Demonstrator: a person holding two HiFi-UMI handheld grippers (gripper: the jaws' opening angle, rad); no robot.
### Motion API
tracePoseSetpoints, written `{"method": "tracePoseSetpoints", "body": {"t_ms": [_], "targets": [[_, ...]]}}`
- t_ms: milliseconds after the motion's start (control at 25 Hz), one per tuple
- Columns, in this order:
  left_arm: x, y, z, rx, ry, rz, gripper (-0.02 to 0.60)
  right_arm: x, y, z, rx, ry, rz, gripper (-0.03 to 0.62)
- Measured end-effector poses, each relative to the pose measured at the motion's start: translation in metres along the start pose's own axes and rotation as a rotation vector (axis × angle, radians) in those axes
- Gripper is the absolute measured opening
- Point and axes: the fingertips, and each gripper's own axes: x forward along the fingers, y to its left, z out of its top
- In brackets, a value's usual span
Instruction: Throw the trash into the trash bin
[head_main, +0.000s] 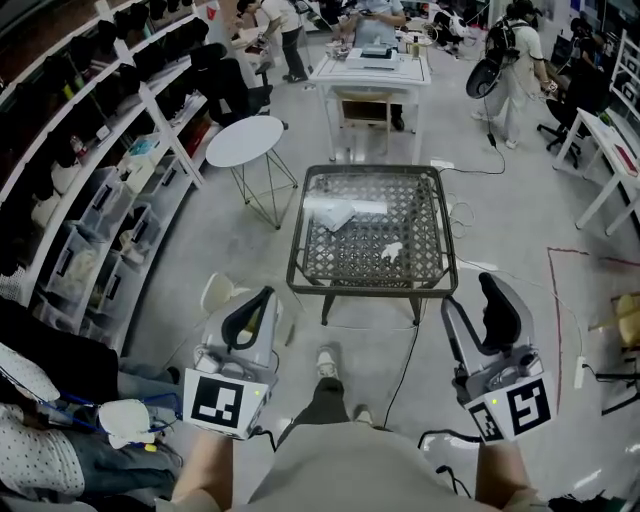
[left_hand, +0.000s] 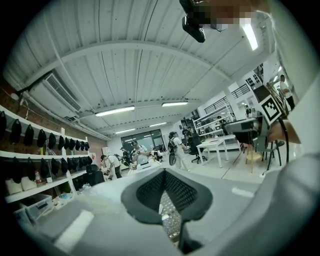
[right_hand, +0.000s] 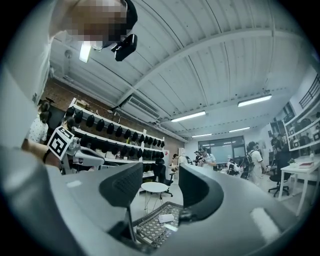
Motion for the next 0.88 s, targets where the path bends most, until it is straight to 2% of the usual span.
{"method": "tracePoseSetpoints", "body": {"t_ms": [360,880], "targets": [[0.055,0.040,-0.007,-0.029,-0.017,-0.005,0.002,0.063,-0.018,-0.022,-0.003,0.042,-0.006,0.232],[0.160,0.149,-0.040,-0.031,-0.003,-0.061,0.002,0.209,-0.032,-0.053,-0.016,0.105,-0.060,0.242]]}}
